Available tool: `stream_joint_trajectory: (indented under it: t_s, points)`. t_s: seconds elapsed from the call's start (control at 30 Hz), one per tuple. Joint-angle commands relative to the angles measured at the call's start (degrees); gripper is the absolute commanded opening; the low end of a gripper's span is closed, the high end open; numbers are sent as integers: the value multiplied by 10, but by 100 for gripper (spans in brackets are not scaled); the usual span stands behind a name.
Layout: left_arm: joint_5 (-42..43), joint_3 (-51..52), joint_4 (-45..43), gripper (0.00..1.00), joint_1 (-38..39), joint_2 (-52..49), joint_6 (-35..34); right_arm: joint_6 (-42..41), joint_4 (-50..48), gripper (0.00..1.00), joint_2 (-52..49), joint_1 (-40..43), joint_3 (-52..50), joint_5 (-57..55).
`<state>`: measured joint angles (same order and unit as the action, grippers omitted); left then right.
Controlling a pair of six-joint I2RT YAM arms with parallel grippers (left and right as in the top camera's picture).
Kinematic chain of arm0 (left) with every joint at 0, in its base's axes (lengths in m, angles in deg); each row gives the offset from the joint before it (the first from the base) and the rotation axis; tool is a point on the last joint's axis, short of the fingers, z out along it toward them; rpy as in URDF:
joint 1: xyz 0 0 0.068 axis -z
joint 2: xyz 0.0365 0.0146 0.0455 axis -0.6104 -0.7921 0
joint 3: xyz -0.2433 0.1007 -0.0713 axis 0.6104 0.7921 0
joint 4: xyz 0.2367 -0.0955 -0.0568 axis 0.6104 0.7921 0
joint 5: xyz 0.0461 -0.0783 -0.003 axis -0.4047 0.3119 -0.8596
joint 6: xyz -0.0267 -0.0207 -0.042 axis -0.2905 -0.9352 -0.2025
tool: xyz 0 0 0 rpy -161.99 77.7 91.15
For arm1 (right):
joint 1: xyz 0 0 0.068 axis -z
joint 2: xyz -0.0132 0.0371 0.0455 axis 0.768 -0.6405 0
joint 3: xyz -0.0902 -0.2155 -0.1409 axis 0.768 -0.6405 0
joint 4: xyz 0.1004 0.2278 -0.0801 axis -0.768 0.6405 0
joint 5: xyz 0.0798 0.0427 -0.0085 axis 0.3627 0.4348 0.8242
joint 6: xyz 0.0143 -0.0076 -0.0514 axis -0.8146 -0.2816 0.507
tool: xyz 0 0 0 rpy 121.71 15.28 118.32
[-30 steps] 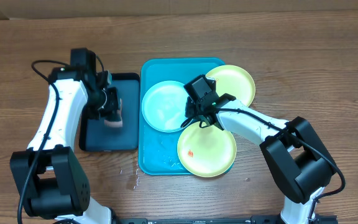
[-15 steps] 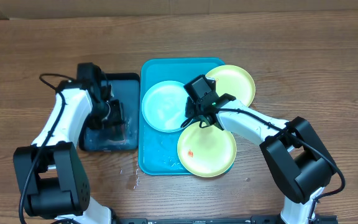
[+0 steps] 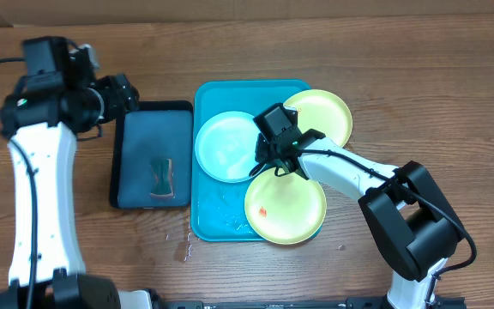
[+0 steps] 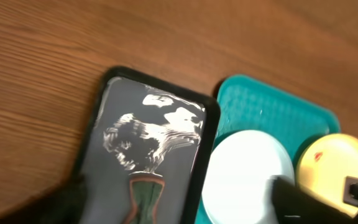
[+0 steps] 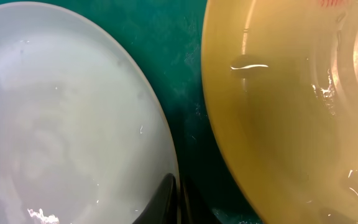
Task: Clean dirty plates on tray and stack at the side
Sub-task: 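Raise the left gripper away to the left side, then lift the white plate with the right gripper and tilt it left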
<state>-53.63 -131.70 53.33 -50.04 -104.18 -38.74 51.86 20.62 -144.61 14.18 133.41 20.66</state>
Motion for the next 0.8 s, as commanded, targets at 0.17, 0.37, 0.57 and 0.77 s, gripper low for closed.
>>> stream_joint_trajectory:
  t_s: [0.17,0.37,0.57,0.77]
  points:
    - [-16,-10,34,100,-8,25,-15,2,3,4,19,11,31,25]
    - [-16,-9,36,100,-7,24,-14,3,55,4,47,28,56,47]
    - [-16,-9,36,100,-7,24,-15,22,122,4,53,40,97,46]
    - [-16,-9,36,99,-7,24,-15,33,203,4,53,42,171,46]
